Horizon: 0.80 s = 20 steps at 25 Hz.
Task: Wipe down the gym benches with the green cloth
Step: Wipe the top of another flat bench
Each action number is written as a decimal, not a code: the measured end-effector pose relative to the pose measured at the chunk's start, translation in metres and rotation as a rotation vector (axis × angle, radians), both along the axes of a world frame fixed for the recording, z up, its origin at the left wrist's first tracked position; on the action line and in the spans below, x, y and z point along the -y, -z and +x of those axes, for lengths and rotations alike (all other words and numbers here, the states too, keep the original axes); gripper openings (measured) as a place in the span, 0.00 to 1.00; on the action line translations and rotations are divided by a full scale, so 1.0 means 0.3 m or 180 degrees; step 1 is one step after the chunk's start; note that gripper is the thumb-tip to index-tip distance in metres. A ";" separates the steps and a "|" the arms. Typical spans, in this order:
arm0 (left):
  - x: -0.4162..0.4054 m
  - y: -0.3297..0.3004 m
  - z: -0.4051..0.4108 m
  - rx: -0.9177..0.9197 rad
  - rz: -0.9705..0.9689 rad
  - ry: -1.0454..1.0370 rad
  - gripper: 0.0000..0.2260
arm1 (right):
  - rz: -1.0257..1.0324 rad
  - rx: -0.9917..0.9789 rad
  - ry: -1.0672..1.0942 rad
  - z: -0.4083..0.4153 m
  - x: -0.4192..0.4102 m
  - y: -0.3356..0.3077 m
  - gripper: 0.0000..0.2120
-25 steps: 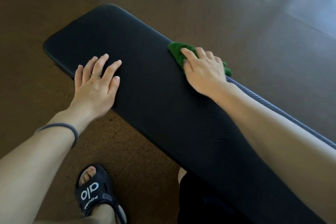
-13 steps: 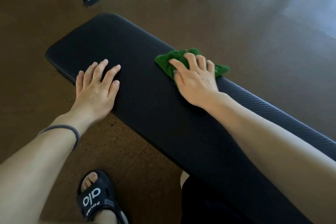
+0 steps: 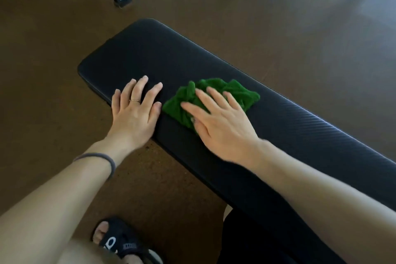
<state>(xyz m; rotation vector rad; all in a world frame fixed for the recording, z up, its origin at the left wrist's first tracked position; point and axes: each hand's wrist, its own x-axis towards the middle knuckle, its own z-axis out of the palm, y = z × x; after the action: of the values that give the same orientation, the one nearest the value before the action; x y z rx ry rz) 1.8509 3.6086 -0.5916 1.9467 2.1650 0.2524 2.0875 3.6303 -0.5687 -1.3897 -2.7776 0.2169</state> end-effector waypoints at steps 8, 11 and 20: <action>-0.163 -0.083 -0.278 -0.0038 0.0460 0.0302 0.24 | 0.0047 0.0036 0.0369 -0.166 0.168 0.002 0.25; -0.307 -0.067 -0.441 0.0114 0.0003 -0.0377 0.23 | 0.0042 0.0146 0.0280 -0.203 0.204 0.010 0.25; -0.325 -0.023 -0.600 0.0649 0.0232 0.0429 0.23 | 0.0288 0.0343 0.0568 -0.626 -0.042 0.009 0.24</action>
<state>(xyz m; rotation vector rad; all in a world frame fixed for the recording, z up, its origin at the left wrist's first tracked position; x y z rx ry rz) 1.6710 3.7062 -0.5846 1.9987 1.9137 0.4896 1.8996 3.6429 -0.5713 -1.6604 -2.6849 0.0114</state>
